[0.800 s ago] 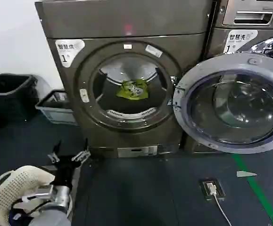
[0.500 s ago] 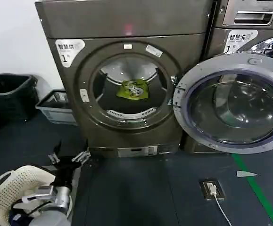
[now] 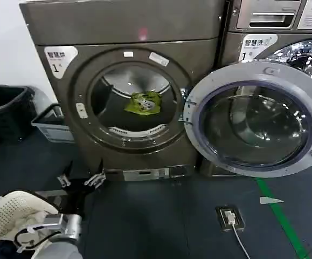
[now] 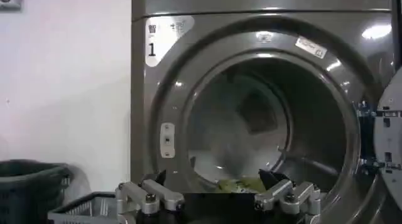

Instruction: Grasp the clothes from the dryer.

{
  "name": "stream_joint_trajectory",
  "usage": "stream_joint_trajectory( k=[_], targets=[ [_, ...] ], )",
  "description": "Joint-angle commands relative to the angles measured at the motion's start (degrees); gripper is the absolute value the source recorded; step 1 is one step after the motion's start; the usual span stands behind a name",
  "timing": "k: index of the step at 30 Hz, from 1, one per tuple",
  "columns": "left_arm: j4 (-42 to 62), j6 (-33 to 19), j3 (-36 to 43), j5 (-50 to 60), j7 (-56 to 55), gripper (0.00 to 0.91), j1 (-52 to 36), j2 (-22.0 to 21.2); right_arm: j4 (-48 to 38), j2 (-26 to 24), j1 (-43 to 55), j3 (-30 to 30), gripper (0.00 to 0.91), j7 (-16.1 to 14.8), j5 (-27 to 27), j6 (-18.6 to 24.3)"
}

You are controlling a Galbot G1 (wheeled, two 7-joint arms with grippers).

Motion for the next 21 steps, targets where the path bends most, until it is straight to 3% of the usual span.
stream_joint_trajectory(
  k=[1,21],
  targets=[
    [-0.01,-0.07,-0.08,0.05,0.1,0.907,-0.03,0.13,0.06,0.02,0.14,-0.11,0.907,-0.05,0.03,0.0],
    [-0.32,0.12,-0.09,-0.06,0.15,0.907,-0.05,0.48,0.43,0.38,0.42,-0.81,0.907,-0.25,0.49,0.88]
  ],
)
